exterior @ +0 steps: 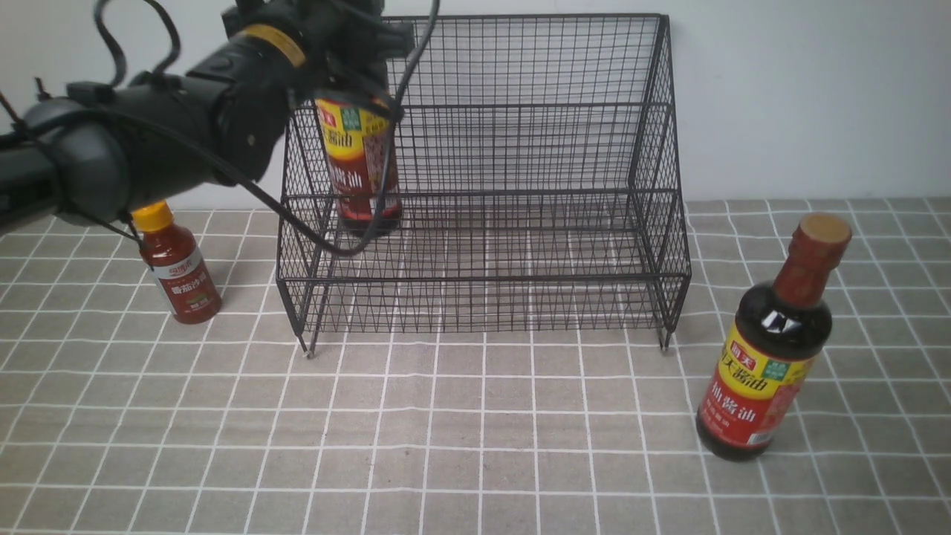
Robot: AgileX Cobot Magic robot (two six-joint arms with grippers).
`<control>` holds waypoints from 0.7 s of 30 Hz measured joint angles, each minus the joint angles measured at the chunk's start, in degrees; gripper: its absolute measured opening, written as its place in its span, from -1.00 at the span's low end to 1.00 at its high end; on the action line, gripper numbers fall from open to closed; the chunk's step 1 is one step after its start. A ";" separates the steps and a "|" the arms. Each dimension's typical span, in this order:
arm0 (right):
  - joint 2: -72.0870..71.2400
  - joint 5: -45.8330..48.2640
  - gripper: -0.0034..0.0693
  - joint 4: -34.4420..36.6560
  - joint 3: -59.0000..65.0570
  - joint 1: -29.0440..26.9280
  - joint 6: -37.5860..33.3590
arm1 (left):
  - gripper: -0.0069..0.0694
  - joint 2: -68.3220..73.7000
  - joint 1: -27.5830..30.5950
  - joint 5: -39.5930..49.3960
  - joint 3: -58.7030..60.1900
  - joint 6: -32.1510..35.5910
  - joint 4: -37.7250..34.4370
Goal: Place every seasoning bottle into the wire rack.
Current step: Use the left arm to put the condiment bottle back on the shelf
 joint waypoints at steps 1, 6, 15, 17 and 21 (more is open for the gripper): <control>0.00 -0.19 -0.93 0.41 0.00 0.00 -0.23 | -0.15 0.27 -0.06 0.66 0.00 0.00 0.00; 0.00 -2.92 -0.93 1.54 0.00 0.00 -1.30 | -0.15 1.88 -0.29 6.06 0.00 0.00 0.00; 1.42 2.08 -0.93 -3.84 -6.36 0.00 -10.85 | -0.01 2.07 -0.34 9.87 -1.16 0.00 0.11; 5.13 4.70 -0.93 -5.24 -10.77 0.00 -15.34 | 0.11 2.07 -0.34 11.48 -1.16 0.00 0.11; 15.20 8.56 -0.93 -5.84 -18.43 0.00 -23.61 | 0.32 0.08 -0.34 16.87 -1.16 0.00 0.11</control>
